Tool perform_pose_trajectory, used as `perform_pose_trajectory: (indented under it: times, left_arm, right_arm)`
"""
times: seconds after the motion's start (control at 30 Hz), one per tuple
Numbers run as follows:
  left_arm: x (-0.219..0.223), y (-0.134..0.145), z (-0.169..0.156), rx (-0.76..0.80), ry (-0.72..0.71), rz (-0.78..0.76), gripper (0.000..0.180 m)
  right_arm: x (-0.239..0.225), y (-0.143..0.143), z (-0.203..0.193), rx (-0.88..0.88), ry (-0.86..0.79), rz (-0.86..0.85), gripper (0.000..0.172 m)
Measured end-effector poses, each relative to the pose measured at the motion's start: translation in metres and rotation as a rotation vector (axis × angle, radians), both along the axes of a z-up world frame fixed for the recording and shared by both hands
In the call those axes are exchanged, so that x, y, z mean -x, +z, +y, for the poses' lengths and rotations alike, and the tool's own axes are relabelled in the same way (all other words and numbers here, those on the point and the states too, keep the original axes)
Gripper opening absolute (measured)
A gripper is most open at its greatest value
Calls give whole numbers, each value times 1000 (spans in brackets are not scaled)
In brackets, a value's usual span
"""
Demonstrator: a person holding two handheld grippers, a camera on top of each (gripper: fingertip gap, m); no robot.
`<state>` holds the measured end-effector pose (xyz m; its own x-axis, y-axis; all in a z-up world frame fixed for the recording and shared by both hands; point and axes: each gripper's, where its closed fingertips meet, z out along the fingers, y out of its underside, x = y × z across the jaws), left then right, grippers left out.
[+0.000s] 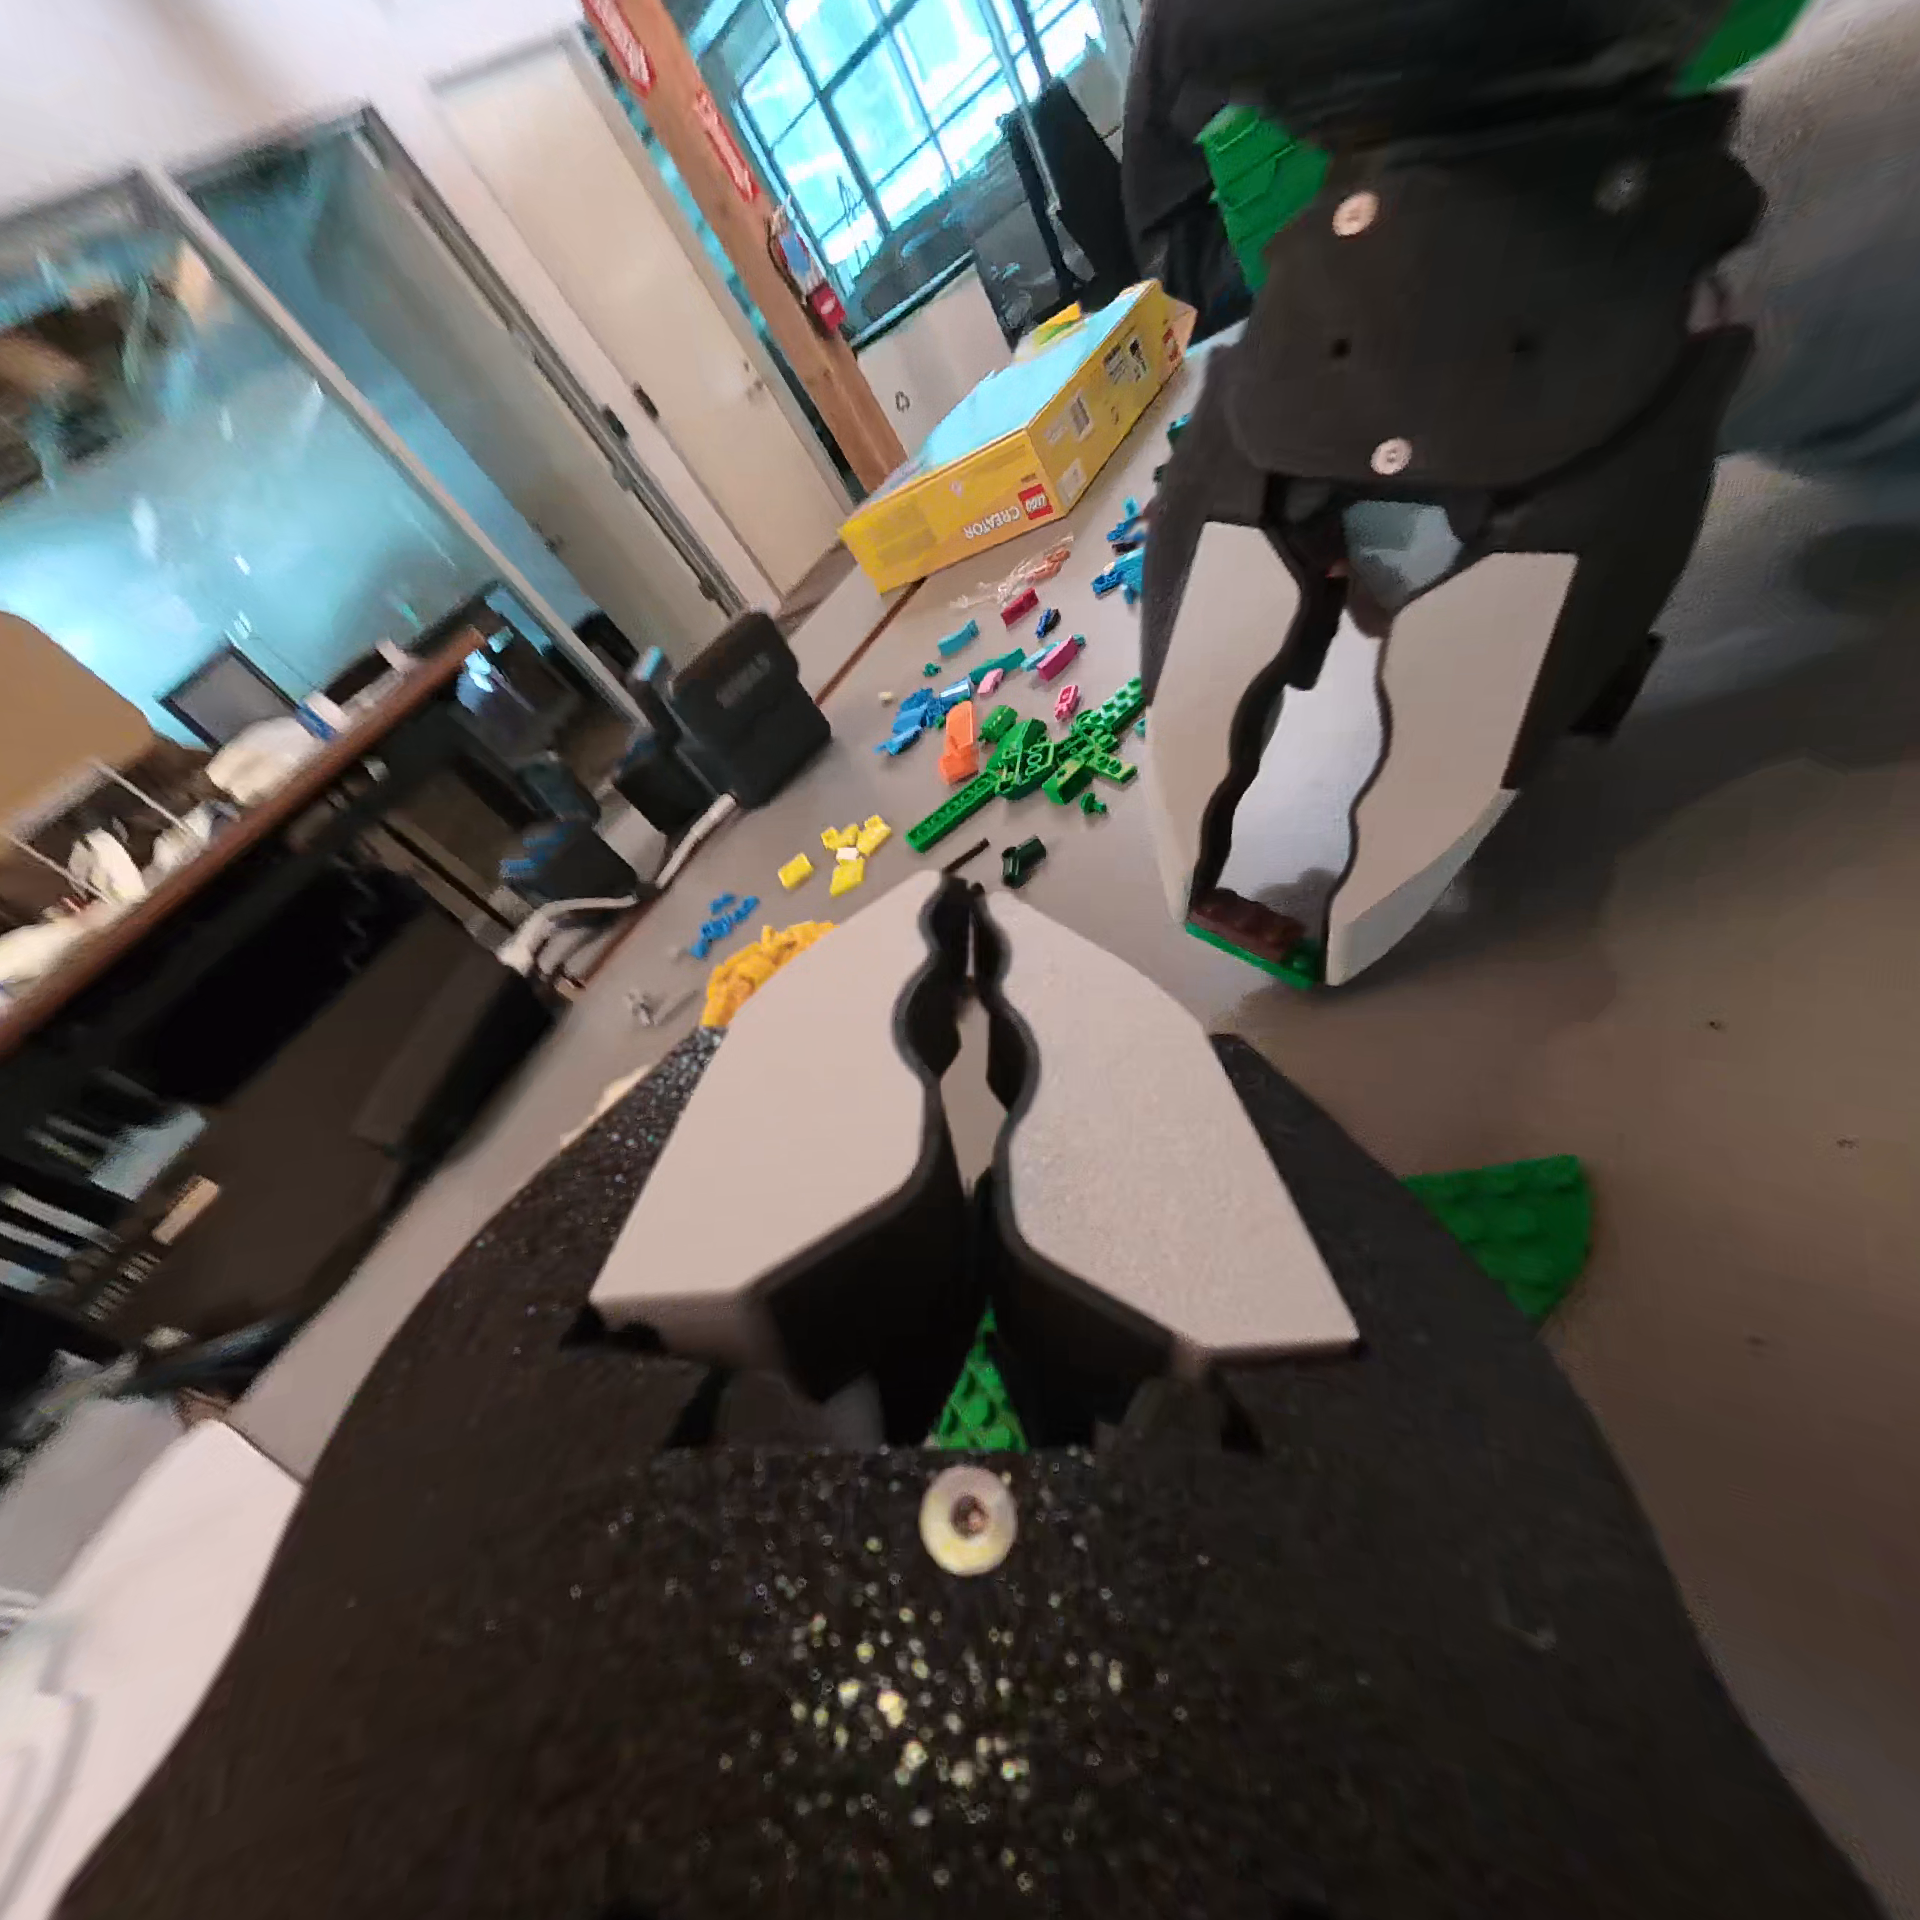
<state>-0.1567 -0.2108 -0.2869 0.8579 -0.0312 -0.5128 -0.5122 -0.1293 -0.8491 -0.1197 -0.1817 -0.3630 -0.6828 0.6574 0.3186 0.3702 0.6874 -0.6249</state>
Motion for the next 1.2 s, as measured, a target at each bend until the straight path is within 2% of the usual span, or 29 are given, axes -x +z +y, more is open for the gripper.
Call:
perform_pose_trajectory:
  times: [0.2, 0.3, 0.5, 0.6, 0.67, 0.73, 0.83, 0.9, 0.97, 1.03, 1.1, 1.2]
  left_arm:
    - [-25, 11, -7, -71, -95, 239, 0]
    - [-27, 19, -10, -108, -87, 313, 0]
    - [-25, 26, -10, -183, -9, 520, 0]
    - [-30, 20, -8, -189, -8, 608, 0]
    - [-33, 15, -5, -170, -21, 609, 3]
    - [-30, 8, -3, -125, -27, 510, 11]
    - [-4, -10, 3, 44, 59, 182, 24]
    - [27, -22, 1, 143, 214, -33, 33]
    - [56, -37, -7, 236, 362, -170, 46]
    - [66, -47, -12, 291, 404, -284, 60]
    - [69, -52, -14, 306, 413, -359, 65]
    - [71, -59, -15, 337, 419, -363, 67]
  right_arm:
    - [-5, -2, 3, 57, -39, -65, 31]
    - [-5, -2, 4, 87, -54, -73, 31]
    - [-1, 11, -2, 181, -52, -28, 43]
    - [3, 18, -1, 195, -50, 26, 43]
    - [5, 22, -3, 205, -46, 53, 43]
    - [6, 25, -4, 209, -40, 80, 43]
    - [11, 30, -3, 204, -47, 131, 42]
    - [18, 37, -1, 200, -71, 199, 42]
    - [31, 47, 5, 181, -137, 313, 36]
    - [44, 56, 17, 138, -246, 429, 32]
    - [50, 61, 20, 103, -310, 498, 27]
    - [52, 62, 17, 71, -324, 548, 22]
